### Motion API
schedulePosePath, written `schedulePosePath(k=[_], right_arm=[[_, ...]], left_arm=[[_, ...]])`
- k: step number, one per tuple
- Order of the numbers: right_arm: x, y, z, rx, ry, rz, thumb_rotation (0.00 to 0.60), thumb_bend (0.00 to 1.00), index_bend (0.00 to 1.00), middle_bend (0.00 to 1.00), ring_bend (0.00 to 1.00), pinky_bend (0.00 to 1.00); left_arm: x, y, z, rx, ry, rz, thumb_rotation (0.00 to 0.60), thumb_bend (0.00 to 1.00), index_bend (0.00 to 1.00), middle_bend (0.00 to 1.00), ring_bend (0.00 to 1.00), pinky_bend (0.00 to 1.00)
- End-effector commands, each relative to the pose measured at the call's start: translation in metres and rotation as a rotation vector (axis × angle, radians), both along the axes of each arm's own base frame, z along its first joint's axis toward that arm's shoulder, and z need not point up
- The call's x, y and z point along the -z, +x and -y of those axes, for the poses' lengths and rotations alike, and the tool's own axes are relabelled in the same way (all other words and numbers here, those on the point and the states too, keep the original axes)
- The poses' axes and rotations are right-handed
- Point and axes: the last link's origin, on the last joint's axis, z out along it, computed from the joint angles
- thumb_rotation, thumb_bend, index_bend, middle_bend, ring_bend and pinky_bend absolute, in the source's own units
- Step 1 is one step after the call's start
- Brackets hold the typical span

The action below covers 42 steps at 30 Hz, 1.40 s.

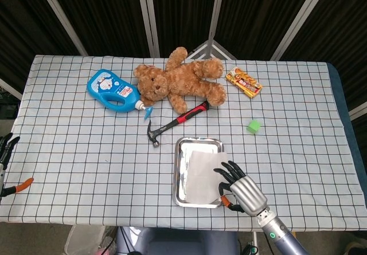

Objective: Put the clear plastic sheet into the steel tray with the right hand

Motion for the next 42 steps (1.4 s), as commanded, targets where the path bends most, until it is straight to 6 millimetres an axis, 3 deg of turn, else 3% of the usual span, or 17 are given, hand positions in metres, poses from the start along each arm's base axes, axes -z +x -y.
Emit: schedulePosePath(k=[1, 14, 23, 32, 34, 42], right_arm=[[0.002, -0.002, 0.002, -0.008, 0.02, -0.007, 0.6, 0.55, 0.73, 0.18, 0.0, 0.0], [0.02, 0.022, 0.012, -0.071, 0.042, 0.008, 0.6, 0.55, 0.74, 0.18, 0.0, 0.0], [0.023, 0.016, 0.026, -0.036, 0.027, -0.026, 0.6, 0.55, 0.74, 0.18, 0.0, 0.0], [0.021, 0.013, 0.025, -0.027, 0.018, -0.034, 0.6, 0.55, 0.73, 0.18, 0.0, 0.0], [0.019, 0.014, 0.023, -0.024, 0.016, -0.023, 0.6, 0.53, 0.69, 0.18, 0.0, 0.0], [0.017, 0.018, 0.015, -0.027, 0.001, -0.001, 0.6, 0.4, 0.39, 0.17, 0.0, 0.0]], left_arm=[[0.0, 0.0, 0.0, -0.001, 0.0, 0.0, 0.6, 0.0, 0.0, 0.0, 0.0, 0.0], [-0.001, -0.001, 0.0, -0.005, 0.004, 0.001, 0.6, 0.0, 0.0, 0.0, 0.0, 0.0], [-0.001, -0.003, -0.002, -0.012, 0.003, -0.003, 0.6, 0.0, 0.0, 0.0, 0.0, 0.0], [-0.001, -0.003, -0.002, -0.009, 0.005, -0.006, 0.6, 0.0, 0.0, 0.0, 0.0, 0.0], [0.0, -0.002, -0.002, -0.009, 0.005, -0.007, 0.6, 0.0, 0.0, 0.0, 0.0, 0.0], [0.0, -0.002, -0.002, -0.007, 0.004, -0.006, 0.6, 0.0, 0.0, 0.0, 0.0, 0.0]])
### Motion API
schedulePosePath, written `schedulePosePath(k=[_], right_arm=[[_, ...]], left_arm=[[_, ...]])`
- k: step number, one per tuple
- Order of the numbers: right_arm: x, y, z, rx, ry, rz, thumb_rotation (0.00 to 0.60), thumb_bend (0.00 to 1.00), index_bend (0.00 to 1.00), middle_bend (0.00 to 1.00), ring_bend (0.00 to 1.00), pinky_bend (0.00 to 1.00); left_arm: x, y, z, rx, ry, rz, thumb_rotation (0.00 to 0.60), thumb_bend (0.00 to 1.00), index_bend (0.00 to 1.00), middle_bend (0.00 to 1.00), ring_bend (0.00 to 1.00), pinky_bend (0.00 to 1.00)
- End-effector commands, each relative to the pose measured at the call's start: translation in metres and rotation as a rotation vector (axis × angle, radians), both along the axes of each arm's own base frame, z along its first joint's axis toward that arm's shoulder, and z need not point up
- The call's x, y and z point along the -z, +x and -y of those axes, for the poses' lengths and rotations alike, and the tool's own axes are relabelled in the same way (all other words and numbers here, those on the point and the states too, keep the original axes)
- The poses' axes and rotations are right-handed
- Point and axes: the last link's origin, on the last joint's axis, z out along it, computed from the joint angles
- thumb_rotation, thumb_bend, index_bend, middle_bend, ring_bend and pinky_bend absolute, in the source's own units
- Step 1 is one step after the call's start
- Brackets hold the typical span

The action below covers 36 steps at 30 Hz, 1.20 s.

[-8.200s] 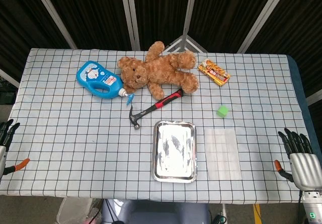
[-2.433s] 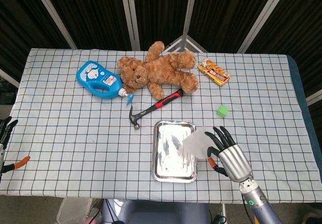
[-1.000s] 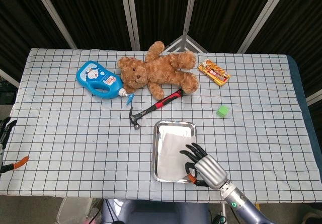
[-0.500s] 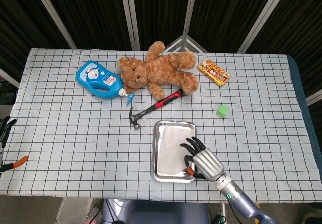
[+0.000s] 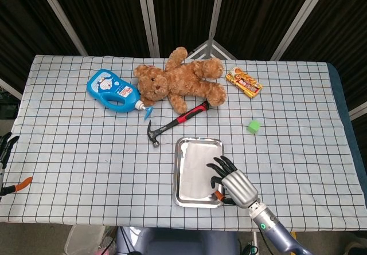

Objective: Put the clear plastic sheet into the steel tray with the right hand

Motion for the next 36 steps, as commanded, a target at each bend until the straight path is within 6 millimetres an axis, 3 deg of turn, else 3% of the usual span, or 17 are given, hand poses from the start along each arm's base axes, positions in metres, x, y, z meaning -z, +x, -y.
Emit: schedulePosePath(k=[1, 10, 15, 20, 28, 36], right_arm=[[0.0, 0.002, -0.004, -0.003, 0.005, 0.005, 0.6, 0.4, 0.36, 0.16, 0.0, 0.0], [-0.004, 0.005, -0.012, -0.01, -0.006, 0.006, 0.6, 0.4, 0.27, 0.14, 0.0, 0.0], [-0.02, 0.002, -0.015, -0.015, -0.043, 0.01, 0.6, 0.39, 0.25, 0.14, 0.0, 0.0], [-0.056, -0.018, -0.012, -0.008, -0.161, -0.052, 0.6, 0.39, 0.23, 0.12, 0.0, 0.0], [-0.133, -0.08, -0.023, 0.157, -0.376, -0.231, 0.6, 0.39, 0.02, 0.0, 0.0, 0.0], [-0.185, -0.126, -0.039, 0.348, -0.511, -0.345, 0.6, 0.39, 0.0, 0.0, 0.0, 0.0]], left_arm=[[0.0, 0.0, 0.0, 0.0, -0.001, 0.001, 0.6, 0.0, 0.0, 0.0, 0.0, 0.0], [-0.001, 0.0, 0.001, 0.002, -0.001, 0.005, 0.6, 0.0, 0.0, 0.0, 0.0, 0.0], [-0.001, 0.0, 0.001, 0.003, -0.004, 0.005, 0.6, 0.0, 0.0, 0.0, 0.0, 0.0], [-0.001, 0.0, 0.002, 0.006, -0.004, 0.005, 0.6, 0.0, 0.0, 0.0, 0.0, 0.0], [0.0, 0.001, 0.004, 0.015, -0.01, -0.009, 0.6, 0.0, 0.0, 0.0, 0.0, 0.0], [0.003, 0.002, 0.007, 0.022, -0.015, -0.024, 0.6, 0.0, 0.0, 0.0, 0.0, 0.0]])
